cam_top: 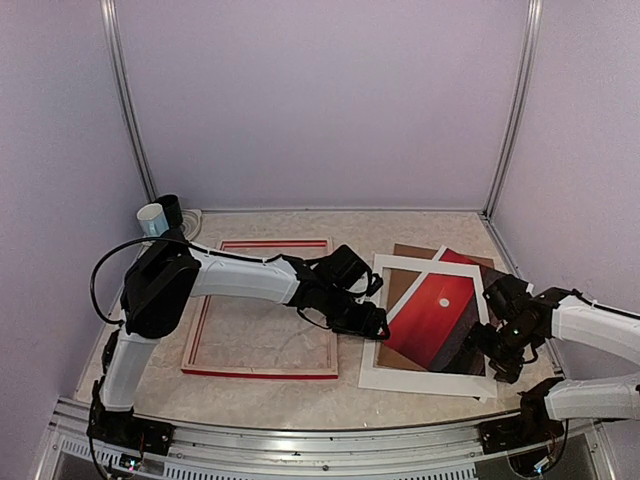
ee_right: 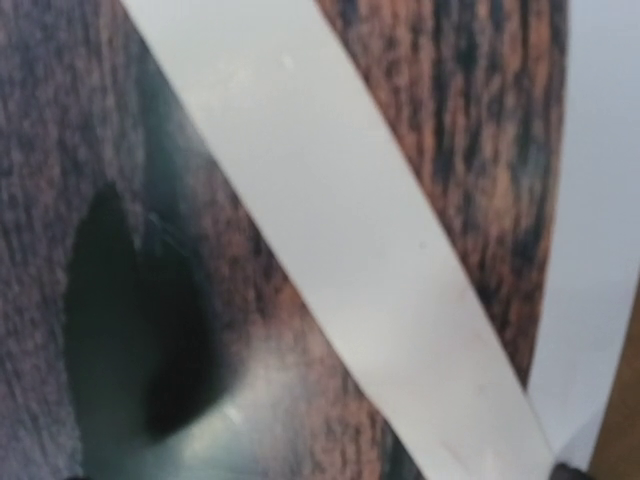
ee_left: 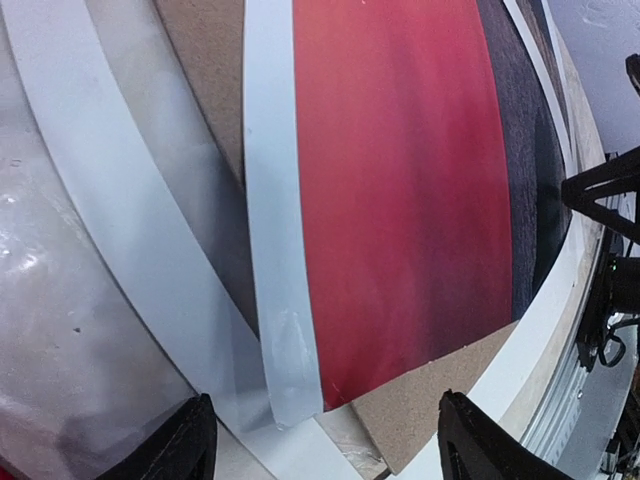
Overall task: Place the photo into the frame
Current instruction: Move the backboard to the center of the board.
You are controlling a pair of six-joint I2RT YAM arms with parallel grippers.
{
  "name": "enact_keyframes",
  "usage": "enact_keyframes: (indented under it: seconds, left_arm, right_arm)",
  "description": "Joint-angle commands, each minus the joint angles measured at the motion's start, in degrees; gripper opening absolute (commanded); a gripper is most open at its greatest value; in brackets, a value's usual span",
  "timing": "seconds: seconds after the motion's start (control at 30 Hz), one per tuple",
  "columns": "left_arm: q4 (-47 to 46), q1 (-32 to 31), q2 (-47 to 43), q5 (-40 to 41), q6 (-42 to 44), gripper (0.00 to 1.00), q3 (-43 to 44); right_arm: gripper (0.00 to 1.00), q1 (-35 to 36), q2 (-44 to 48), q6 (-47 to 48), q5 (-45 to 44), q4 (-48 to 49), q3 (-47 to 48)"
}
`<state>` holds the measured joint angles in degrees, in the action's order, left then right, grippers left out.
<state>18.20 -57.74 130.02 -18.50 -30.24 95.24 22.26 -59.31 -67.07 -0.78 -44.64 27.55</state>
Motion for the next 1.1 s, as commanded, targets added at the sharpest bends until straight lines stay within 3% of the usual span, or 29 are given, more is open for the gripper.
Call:
enact_keyframes:
  seconds: [0.0,0.17,0.5,0.63,1.07]
  left_arm:
    - [2.23,3.59,-0.9,4.34,-1.43,0.75,-1.94]
    - [4.69,5.62,-1.09,5.55,-0.17,0.76,2.01]
    - [3.08,6.43,-2.88,3.17,2.26,0.76,1.54]
    - [3.06,5.43,-3.7,2.51,4.05,0.76,1.27]
    - [3.4,1.99,0.41,-0.48,3.49,0.76,3.95]
  right_arm:
    - [0.99,1.01,-3.34,-1.61,3.71,9.11,-2.06]
    - [0.99,1.1,-5.73,-1.33,4.9,15.33,-0.55]
    - [0.99,1.29,-13.89,0.62,5.46,24.22,3.09]
    - [0.99,1.52,-14.03,0.81,5.85,22.59,4.38]
    - [0.99,2.57,-1.28,-0.79,4.29,9.81,2.88]
